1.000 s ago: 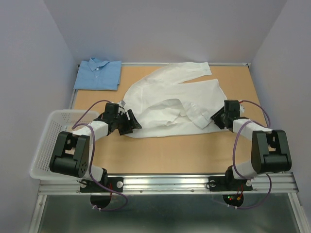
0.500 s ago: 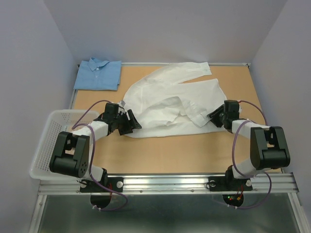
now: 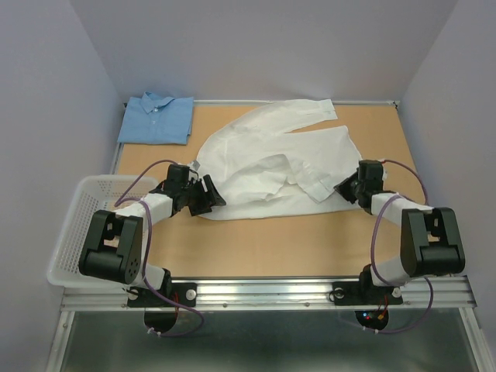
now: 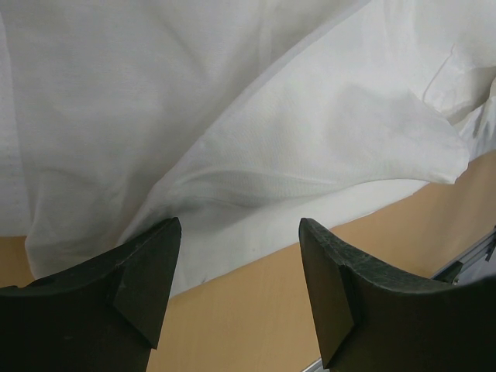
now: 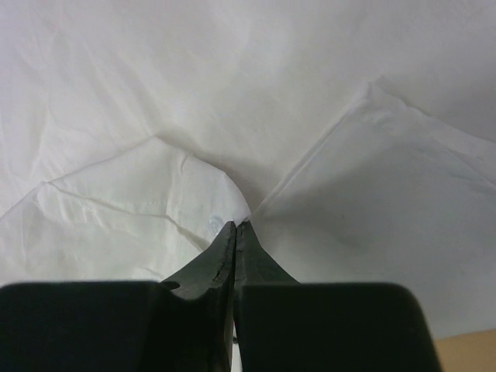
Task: Fold and stack the long sleeve shirts
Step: Fold the shirt
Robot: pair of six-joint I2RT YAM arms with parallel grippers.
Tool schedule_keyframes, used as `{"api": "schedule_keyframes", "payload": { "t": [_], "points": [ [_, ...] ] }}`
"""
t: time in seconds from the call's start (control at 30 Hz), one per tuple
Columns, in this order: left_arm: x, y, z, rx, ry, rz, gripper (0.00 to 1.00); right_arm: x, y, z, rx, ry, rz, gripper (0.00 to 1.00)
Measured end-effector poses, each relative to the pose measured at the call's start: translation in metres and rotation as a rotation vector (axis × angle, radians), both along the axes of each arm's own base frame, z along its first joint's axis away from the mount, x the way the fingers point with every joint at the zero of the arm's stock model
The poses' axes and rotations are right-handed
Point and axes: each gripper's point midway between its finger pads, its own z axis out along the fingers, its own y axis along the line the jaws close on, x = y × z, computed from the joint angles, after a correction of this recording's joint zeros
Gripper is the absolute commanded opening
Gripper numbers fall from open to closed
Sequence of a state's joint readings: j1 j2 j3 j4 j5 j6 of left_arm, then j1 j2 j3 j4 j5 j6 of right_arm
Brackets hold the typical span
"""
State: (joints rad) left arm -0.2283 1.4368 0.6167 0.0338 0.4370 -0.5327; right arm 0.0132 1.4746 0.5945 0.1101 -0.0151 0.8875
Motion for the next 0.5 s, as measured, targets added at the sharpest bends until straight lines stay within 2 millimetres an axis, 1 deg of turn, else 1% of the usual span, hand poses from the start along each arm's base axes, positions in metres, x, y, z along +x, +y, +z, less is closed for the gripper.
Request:
{"api": "schedule_keyframes", "payload": {
  "t": [0.13, 0.2, 0.3, 0.37, 0.4, 0.5],
  "points": [
    [0.0, 0.0, 0.0, 0.0, 0.0, 0.001, 0.75, 0.0, -0.004, 0.016, -0.036, -0.022, 0.014, 0.01],
    [0.0, 0.0, 0.0, 0.001, 0.0, 0.002, 0.75, 0.003, -0.008, 0.032, -0.053, -0.039, 0.016, 0.01],
    [0.0, 0.001, 0.0, 0.003, -0.001, 0.004, 0.75, 0.011, -0.027, 0.071, -0.094, -0.11, -0.016, 0.0],
    [0.001, 0.001, 0.0, 0.004, 0.001, 0.008, 0.74, 0.012, -0.037, 0.092, -0.11, -0.151, -0.043, 0.01],
    [0.001, 0.001, 0.0, 0.004, 0.001, 0.009, 0.75, 0.011, -0.043, 0.1, -0.115, -0.168, -0.059, 0.01],
    [0.001, 0.001, -0.001, 0.005, 0.002, 0.014, 0.75, 0.0, -0.058, 0.111, -0.122, -0.173, -0.108, 0.01]
  ]
}}
